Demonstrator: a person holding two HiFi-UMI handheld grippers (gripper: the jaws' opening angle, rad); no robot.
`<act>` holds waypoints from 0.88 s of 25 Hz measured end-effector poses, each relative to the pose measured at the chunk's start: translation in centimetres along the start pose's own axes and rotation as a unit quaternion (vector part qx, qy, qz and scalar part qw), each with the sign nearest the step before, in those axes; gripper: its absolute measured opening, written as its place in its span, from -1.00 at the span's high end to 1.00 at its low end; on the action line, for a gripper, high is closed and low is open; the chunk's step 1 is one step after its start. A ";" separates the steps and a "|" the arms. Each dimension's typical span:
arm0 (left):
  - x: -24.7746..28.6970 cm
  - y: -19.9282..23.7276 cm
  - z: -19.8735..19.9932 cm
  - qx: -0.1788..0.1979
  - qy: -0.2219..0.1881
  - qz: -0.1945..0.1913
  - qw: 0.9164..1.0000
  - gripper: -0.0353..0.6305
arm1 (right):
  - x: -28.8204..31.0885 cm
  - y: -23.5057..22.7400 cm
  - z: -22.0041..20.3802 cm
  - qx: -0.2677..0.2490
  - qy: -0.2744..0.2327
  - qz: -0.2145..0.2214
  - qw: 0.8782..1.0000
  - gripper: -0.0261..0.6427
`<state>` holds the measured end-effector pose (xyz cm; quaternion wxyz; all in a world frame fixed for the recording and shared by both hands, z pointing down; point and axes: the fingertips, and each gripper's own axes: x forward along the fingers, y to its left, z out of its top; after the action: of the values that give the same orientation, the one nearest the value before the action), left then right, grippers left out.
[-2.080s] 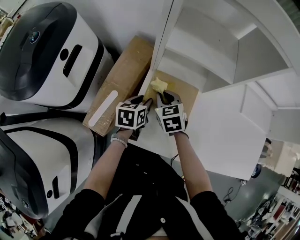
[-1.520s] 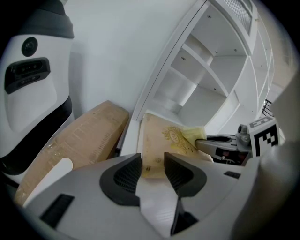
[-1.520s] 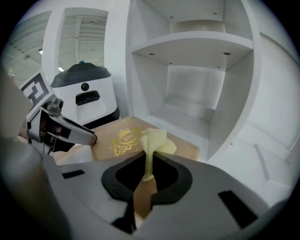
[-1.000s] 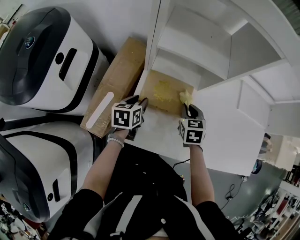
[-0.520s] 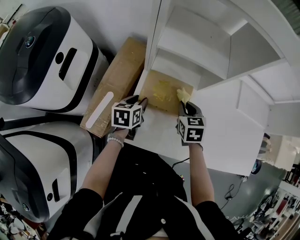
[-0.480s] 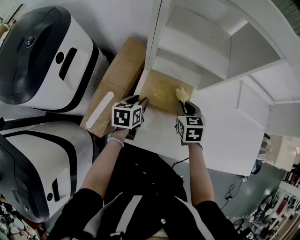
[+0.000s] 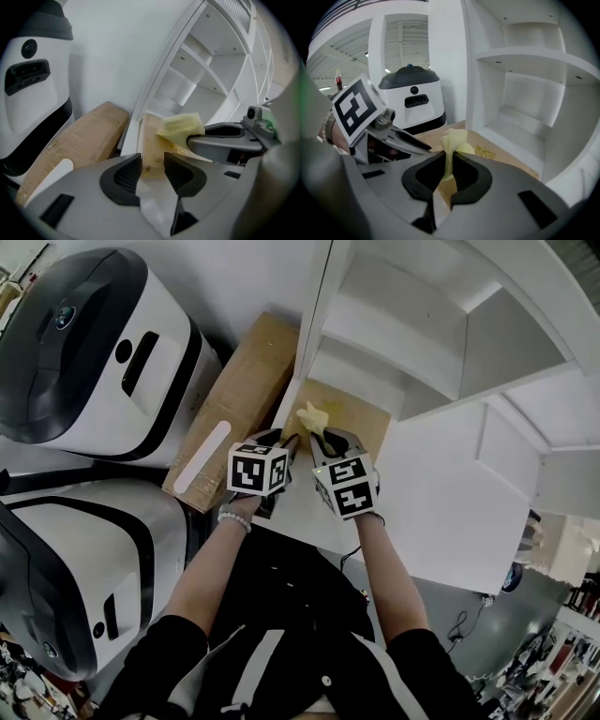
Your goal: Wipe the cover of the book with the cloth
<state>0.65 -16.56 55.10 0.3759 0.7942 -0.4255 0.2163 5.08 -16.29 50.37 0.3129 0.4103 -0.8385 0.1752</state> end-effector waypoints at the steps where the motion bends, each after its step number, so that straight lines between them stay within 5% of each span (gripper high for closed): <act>1: 0.0 0.0 0.0 0.000 0.000 0.000 1.000 0.42 | 0.4 0.4 0.1 -0.006 0.003 0.005 1.000 0.81; 10: 0.0 0.0 0.0 0.000 0.000 0.001 1.000 0.42 | 1.2 1.5 -2.4 0.004 0.034 0.016 0.999 0.81; 22: 0.0 0.1 -0.2 0.001 0.002 0.000 1.000 0.42 | -2.3 -1.5 -6.0 0.041 0.036 -0.031 0.998 0.81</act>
<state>0.55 -16.46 55.21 0.3763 0.7943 -0.4245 0.2177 9.67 -12.59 53.34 0.3312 0.4416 -0.8057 0.2150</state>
